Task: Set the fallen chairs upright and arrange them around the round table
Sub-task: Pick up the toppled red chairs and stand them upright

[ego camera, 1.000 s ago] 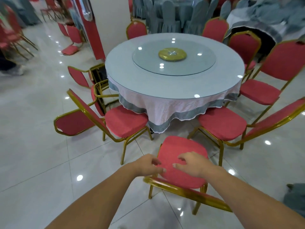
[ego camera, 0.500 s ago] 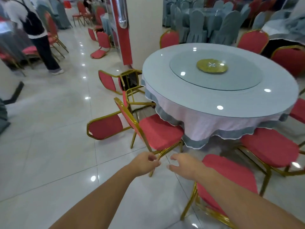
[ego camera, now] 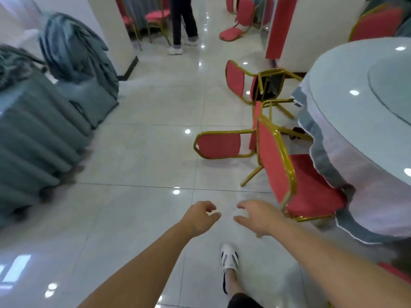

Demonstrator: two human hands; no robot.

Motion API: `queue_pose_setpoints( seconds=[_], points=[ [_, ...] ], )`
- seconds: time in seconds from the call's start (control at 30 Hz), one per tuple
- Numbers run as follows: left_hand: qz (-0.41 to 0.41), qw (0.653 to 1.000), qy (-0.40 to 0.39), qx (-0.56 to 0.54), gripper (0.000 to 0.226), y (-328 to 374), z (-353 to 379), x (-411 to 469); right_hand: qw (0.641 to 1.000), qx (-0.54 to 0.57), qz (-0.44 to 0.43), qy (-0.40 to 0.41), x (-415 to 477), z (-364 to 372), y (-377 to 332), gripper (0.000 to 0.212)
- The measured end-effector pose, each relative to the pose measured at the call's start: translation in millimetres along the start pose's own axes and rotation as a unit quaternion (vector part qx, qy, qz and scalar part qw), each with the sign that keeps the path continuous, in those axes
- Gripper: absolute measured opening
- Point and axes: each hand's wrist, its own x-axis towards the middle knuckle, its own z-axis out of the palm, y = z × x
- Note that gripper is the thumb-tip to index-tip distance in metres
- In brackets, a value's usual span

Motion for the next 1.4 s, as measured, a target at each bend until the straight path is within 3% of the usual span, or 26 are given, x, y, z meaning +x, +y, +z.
queue_pose_setpoints(
  seconds=[0.23, 0.57, 0.83, 1.13, 1.4],
  points=[
    [-0.070, 0.996, 0.055, -0.024, 0.051, -23.8, -73.5, 85.1, 0.998, -0.001, -0.056, -0.037, 147.9, -34.5, -32.3, 0.061],
    [-0.126, 0.988, 0.058, -0.062, 0.049, -6.6, -165.0, 206.6, 0.997, -0.018, -0.046, -0.059, 316.7, -122.7, -28.8, 0.057],
    [-0.103, 0.991, 0.061, -0.067, 0.043, 12.7, -235.0, 331.4, 0.998, -0.011, -0.026, -0.054, 431.7, -181.4, -29.3, 0.061],
    [-0.065, 0.997, -0.014, -0.030, 0.041, 34.8, -322.8, 509.0, 0.997, -0.004, 0.064, -0.053, 568.6, -256.1, -22.1, 0.056],
    [-0.073, 0.997, -0.019, -0.022, 0.038, 60.3, -362.4, 628.4, 0.991, 0.104, 0.069, -0.037, 658.3, -300.8, -19.0, 0.050]
  ],
)
